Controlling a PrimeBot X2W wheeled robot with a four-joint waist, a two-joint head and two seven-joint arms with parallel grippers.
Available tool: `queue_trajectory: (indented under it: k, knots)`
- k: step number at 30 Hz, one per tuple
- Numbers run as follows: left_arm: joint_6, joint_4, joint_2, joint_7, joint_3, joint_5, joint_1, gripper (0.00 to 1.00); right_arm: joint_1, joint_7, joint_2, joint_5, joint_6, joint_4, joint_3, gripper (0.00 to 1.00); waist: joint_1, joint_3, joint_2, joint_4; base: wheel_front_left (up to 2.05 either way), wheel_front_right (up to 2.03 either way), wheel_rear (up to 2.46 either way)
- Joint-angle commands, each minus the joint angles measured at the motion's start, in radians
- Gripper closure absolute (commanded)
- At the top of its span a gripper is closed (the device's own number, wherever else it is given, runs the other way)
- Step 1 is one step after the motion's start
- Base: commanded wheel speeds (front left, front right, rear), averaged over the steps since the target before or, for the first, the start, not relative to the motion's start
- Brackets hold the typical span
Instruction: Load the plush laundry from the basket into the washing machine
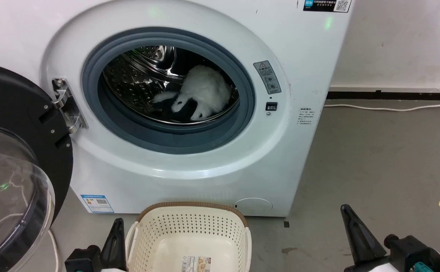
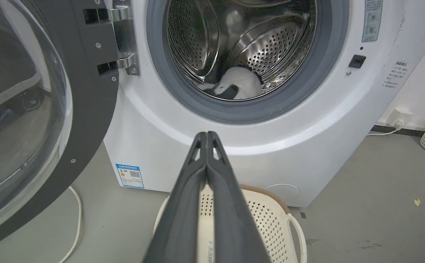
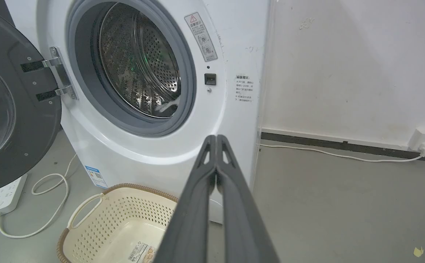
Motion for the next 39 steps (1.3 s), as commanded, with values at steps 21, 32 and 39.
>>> queue_trajectory:
  k: [21, 32, 39]
  knots:
    - [0.000, -0.040, -0.007, 0.049, 0.005, 0.042, -0.026, 1.00, -0.028, 0.050, 0.000, -0.019, 0.000, -0.017, -0.010, 1.00, -0.0001, 0.005, 0.0000, 0.005, 0.00, 0.00, 0.00]
    - [0.000, -0.056, -0.008, 0.072, 0.007, 0.060, -0.033, 1.00, -0.036, 0.072, 0.001, -0.026, 0.000, -0.023, -0.014, 1.00, -0.0001, 0.008, 0.0000, 0.008, 0.00, 0.00, 0.00]
    - [0.000, -0.067, -0.010, 0.086, 0.008, 0.072, -0.038, 1.00, -0.041, 0.087, 0.001, -0.030, 0.000, -0.026, -0.016, 1.00, -0.0001, 0.009, 0.0000, 0.010, 0.00, 0.00, 0.00]
